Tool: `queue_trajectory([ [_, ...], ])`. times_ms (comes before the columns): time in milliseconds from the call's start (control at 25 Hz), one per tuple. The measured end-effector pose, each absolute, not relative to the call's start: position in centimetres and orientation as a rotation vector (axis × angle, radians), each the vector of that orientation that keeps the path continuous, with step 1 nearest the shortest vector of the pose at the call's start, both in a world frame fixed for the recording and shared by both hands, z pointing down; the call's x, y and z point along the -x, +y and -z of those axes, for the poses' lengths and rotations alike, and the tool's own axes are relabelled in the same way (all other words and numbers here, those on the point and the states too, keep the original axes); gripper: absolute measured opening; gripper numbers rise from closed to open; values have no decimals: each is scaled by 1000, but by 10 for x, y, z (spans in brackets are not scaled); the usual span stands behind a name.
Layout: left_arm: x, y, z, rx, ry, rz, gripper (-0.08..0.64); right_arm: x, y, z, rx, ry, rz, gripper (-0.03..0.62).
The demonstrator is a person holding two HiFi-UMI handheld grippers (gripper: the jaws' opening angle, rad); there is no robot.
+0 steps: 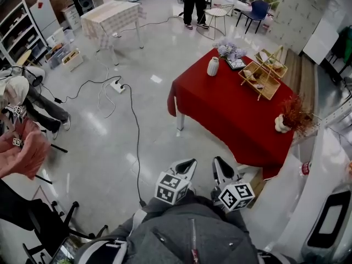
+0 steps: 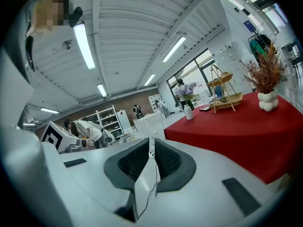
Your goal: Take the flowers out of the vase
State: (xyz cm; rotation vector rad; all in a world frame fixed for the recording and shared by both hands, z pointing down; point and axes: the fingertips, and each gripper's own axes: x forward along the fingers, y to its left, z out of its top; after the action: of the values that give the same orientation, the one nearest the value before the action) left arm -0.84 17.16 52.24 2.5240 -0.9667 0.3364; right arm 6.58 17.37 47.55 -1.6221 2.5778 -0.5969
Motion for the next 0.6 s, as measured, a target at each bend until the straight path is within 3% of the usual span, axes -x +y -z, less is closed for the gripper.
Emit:
queue_trajectory([
  [600, -44, 157, -533, -2548, -974, -377, 9, -112, 155, -485, 1544, 2536, 636, 11],
])
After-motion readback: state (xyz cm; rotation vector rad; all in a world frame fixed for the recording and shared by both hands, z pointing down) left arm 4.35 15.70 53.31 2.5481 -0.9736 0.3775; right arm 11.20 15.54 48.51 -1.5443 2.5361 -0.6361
